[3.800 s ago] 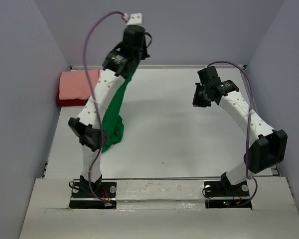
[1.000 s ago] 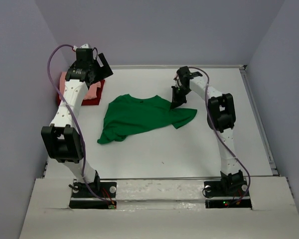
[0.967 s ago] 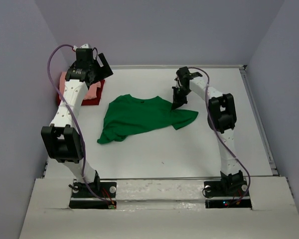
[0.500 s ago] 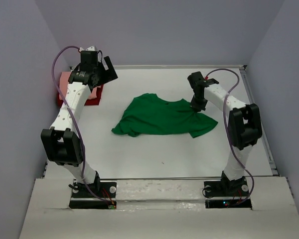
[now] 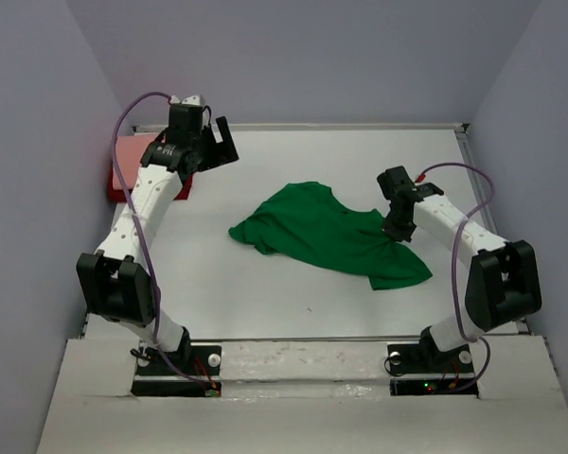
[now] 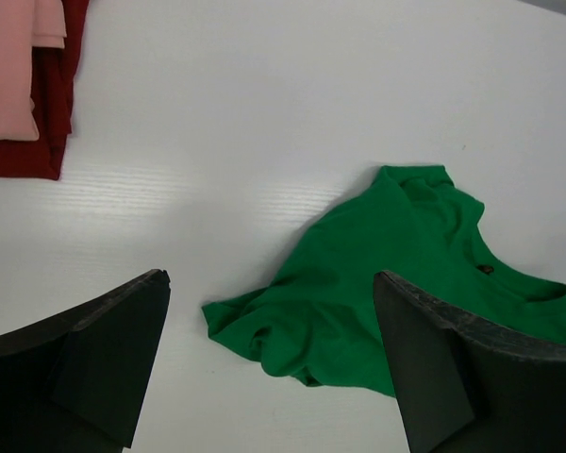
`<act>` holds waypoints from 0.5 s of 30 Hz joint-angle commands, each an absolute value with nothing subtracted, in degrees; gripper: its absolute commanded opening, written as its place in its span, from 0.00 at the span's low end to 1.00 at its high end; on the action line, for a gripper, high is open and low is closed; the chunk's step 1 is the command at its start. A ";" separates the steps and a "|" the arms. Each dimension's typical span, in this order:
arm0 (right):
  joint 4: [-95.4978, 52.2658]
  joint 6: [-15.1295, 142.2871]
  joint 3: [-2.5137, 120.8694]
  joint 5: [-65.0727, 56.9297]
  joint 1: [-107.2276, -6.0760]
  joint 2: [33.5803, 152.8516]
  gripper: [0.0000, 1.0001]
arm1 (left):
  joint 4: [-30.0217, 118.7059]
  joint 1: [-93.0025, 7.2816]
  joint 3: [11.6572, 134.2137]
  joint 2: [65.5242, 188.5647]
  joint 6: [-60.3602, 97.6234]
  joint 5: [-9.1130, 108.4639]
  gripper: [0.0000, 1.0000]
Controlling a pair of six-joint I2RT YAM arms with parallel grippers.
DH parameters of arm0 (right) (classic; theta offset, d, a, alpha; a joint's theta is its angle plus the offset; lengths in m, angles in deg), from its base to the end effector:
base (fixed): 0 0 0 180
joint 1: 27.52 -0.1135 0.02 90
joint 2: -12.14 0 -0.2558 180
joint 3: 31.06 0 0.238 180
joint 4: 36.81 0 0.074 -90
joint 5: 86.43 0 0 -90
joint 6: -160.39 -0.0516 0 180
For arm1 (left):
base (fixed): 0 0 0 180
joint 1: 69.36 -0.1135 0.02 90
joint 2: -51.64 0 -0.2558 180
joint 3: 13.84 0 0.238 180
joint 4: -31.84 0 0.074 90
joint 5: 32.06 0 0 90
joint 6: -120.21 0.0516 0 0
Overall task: Fold and stack the t-shirts
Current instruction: Flatten out the tshirt
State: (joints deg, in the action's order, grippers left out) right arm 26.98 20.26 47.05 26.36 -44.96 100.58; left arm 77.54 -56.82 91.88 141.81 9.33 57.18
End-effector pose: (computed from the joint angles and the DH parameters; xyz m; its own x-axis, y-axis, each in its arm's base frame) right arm 0.2735 0.0650 0.2096 -0.7227 0.5146 -0.4614 0.5920 0.8054 -0.0288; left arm 0.3499 -0.0785 0.3700 -0.5395 -0.2451 -0.8056 0.0386 0.9485 -0.3144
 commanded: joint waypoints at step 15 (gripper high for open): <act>23.84 23.80 54.99 25.88 -45.02 102.49 0.66 | 79.23 -54.68 89.89 137.95 11.58 63.91 0.99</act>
